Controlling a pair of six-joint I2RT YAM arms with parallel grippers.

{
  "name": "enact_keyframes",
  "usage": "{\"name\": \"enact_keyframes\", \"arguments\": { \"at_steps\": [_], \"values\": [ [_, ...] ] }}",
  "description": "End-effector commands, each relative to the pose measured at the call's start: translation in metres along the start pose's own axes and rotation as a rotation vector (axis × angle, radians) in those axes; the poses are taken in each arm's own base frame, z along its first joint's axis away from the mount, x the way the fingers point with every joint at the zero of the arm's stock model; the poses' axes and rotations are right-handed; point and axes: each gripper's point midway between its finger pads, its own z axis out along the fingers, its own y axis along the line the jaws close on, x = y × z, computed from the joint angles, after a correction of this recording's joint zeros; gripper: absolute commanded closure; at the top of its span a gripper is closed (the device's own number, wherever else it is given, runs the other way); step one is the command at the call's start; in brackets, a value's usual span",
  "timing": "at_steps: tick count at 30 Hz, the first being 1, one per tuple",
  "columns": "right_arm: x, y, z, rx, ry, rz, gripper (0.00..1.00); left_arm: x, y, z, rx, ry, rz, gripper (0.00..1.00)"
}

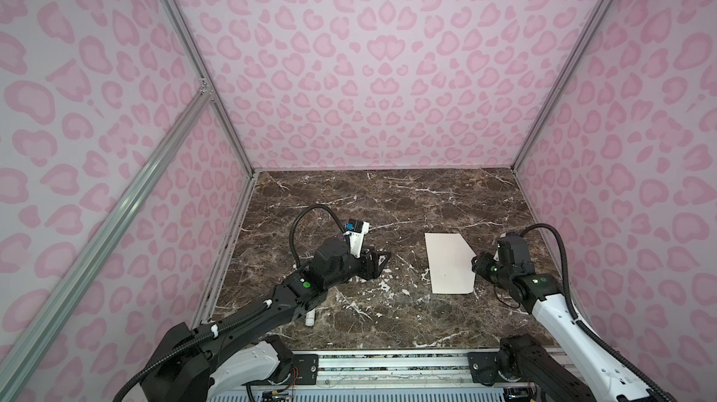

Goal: Place the letter into the envelope and seal it

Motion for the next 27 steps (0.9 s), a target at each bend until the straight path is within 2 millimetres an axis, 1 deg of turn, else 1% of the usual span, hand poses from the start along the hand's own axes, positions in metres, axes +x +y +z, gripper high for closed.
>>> {"name": "enact_keyframes", "arguments": {
  "at_steps": [1,7,13,23,27],
  "values": [
    [0.007,0.003,0.011,-0.039,0.049,0.014,0.5,-0.018,-0.025,0.007,0.119,-0.045,0.029,0.31],
    [0.007,-0.003,0.028,-0.008,0.097,0.021,0.5,-0.019,-0.029,0.021,0.142,-0.014,0.035,0.31],
    [0.011,-0.011,0.035,0.023,0.15,0.011,0.5,-0.018,-0.03,0.028,0.142,0.01,0.045,0.31],
    [0.023,-0.015,0.049,0.011,0.235,-0.023,0.5,-0.021,-0.033,0.026,0.146,0.017,0.055,0.31],
    [0.024,-0.014,0.054,-0.001,0.247,-0.039,0.53,-0.023,-0.033,0.022,0.134,0.015,0.066,0.31]
  ]
}}
